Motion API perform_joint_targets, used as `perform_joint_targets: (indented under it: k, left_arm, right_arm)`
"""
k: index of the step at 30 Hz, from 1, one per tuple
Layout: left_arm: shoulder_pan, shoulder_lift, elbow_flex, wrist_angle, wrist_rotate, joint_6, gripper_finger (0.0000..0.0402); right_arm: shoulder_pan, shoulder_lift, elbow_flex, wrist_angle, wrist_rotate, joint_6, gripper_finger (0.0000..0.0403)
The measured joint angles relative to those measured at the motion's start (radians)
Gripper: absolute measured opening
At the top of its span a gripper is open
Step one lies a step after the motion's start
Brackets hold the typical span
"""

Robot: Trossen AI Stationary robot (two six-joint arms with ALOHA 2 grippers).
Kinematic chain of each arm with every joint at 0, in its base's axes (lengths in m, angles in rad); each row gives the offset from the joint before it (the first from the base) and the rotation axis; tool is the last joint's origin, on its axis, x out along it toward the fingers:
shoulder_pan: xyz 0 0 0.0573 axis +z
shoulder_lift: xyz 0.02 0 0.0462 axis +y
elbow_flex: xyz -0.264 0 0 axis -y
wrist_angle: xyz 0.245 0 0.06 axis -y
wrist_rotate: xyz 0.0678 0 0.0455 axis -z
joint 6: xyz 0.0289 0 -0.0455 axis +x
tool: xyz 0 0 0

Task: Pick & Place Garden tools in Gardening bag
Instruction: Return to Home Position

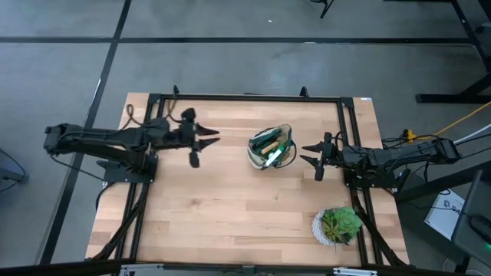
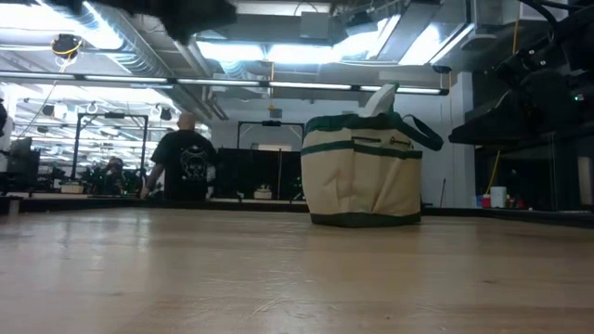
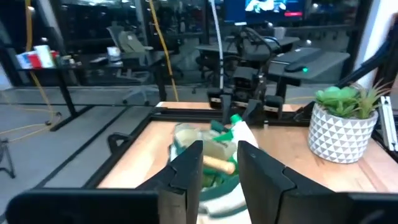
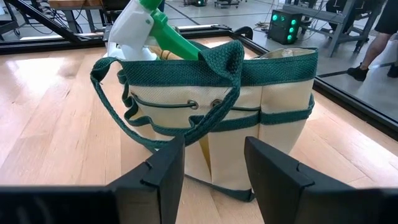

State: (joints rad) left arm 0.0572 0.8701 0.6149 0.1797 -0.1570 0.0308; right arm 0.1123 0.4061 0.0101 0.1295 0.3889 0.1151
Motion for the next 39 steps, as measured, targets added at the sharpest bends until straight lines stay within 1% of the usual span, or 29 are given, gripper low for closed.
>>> perform_joint_targets:
  k: [3,4,7,9,12,17,19,23,27,29,32,34,36,39]
  left_arm:
    - [0.025,-0.087,-0.063,-0.003,0.011,-0.015,0.009]
    - [0.037,-0.111,-0.083,-0.004,0.036,-0.022,0.0089]
    - [0.092,-0.173,-0.136,0.001,0.16,-0.067,0.0083]
    - [0.137,-0.2,-0.165,0.008,0.209,-0.103,0.0077]
    - [0.212,-0.213,-0.182,-0.009,0.239,-0.141,0.0066]
    - [0.332,-0.21,-0.183,-0.033,0.353,-0.142,0.0048]
    - [0.375,-0.21,-0.183,-0.046,0.371,-0.141,0.0042]
    - [0.444,-0.21,-0.183,-0.114,0.371,-0.115,0.0027]
    - [0.47,-0.21,-0.183,-0.124,0.354,-0.089,0.0014]
    - [0.462,-0.21,-0.183,-0.127,0.299,-0.093,0.0009]
    - [0.43,-0.208,-0.183,-0.137,0.178,-0.087,0.0004]
    - [0.403,-0.203,-0.183,-0.138,0.114,-0.081,0.0002]
    - [0.378,-0.195,-0.183,-0.137,0.078,-0.08,0.0001]
    - [0.345,-0.18,-0.183,-0.143,0.072,-0.087,0.0002]
  right_arm:
    - [0.0,0.0,0.0,0.0,0.0,0.0,0.0171]
    - [0.0,0.0,0.0,0.0,0.0,0.0,0.0171]
    - [0.0,0.0,0.0,0.0,0.0,0.0,0.0171]
    - [0.0,0.0,0.0,0.0,0.0,0.0,0.0171]
    - [0.0,0.0,0.0,0.0,0.0,0.0,0.0171]
    - [0.0,0.0,0.0,0.0,0.0,0.0,0.0171]
    - [0.0,0.0,0.0,0.0,0.0,0.0,0.0171]
    - [0.0,0.0,0.0,0.0,0.0,0.0,0.0171]
    - [0.0,0.0,0.0,0.0,0.0,0.0,0.0171]
    - [0.0,0.0,0.0,0.0,0.0,0.0,0.0171]
    - [0.0,0.0,0.0,0.0,0.0,0.0,0.0171]
    - [0.0,0.0,0.0,0.0,0.0,0.0,0.0171]
    - [0.0,0.0,0.0,0.0,0.0,0.0,0.0171]
    - [0.0,0.0,0.0,0.0,0.0,0.0,0.0171]
